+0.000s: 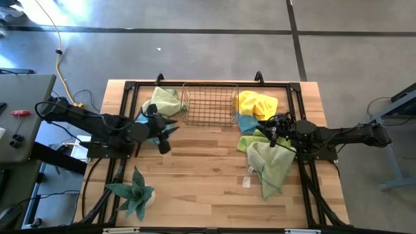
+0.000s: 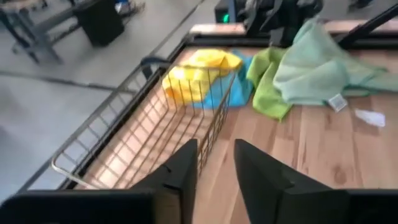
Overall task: Fold microfiber towels
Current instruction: Fold the left blue towel
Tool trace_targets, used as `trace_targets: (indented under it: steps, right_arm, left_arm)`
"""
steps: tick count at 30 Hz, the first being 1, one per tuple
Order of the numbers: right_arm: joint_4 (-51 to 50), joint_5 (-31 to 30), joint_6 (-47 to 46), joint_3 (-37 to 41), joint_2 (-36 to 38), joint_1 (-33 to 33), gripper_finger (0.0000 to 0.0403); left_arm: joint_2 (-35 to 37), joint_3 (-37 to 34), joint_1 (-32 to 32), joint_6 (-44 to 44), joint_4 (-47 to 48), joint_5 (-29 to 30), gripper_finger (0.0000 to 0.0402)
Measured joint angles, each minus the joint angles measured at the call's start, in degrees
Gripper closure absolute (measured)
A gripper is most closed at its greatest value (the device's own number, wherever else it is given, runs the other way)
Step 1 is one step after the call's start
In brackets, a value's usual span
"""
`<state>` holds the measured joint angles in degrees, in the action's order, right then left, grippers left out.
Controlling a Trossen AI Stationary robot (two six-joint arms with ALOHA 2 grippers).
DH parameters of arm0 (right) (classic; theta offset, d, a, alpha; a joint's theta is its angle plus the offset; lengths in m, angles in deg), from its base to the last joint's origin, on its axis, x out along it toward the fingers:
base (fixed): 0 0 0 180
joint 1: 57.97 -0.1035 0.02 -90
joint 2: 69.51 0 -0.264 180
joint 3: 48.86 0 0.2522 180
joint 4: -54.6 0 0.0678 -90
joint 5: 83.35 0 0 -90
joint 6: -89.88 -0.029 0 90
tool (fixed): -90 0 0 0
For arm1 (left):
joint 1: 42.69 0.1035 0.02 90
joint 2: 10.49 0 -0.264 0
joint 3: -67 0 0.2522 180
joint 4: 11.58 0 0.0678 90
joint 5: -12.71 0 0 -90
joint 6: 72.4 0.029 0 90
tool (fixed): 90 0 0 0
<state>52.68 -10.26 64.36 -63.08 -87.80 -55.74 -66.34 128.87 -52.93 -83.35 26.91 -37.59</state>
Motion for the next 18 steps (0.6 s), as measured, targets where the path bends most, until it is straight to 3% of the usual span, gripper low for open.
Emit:
trace_targets:
  steps: [6, 9, 14, 18]
  right_arm:
    - [0.0, 0.0, 0.0, -0.01, -0.01, 0.01, 0.0236]
    - [0.0, 0.0, 0.0, 0.01, 0.01, 0.01, 0.0236]
    - [0.0, 0.0, 0.0, 0.0, -0.01, -0.01, 0.0236]
    - [0.0, 0.0, 0.0, -0.01, -0.01, -0.01, 0.0236]
  left_arm:
    - [-4.82, 2.37, 2.7, -10.37, 7.68, 1.26, 0.0194]
    - [-7.2, 3.45, 5.11, -18.0, 15.45, -1.26, 0.0166]
    - [-9.57, 4.77, 9.6, -27.95, 28.2, -10.74, 0.0166]
    - [-9.52, 5.06, 12.47, -31.49, 37.67, -13.9, 0.0183]
